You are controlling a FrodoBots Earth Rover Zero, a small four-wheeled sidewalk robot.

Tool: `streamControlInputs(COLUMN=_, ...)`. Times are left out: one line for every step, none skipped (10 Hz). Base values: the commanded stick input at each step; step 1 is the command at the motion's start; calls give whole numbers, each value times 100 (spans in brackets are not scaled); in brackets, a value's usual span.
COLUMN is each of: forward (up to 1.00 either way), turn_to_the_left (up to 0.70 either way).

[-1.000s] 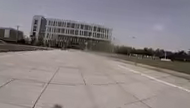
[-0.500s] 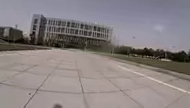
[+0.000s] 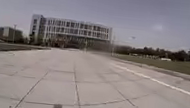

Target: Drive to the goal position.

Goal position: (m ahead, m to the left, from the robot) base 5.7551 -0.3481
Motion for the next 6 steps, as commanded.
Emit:
streamControlInputs(forward=70, turn_to_the_left=0)
streamControlInputs(forward=70, turn_to_the_left=0)
streamControlInputs(forward=70, turn_to_the_left=0)
streamControlInputs(forward=70, turn_to_the_left=0)
streamControlInputs(forward=70, turn_to_the_left=0)
streamControlInputs(forward=70, turn_to_the_left=0)
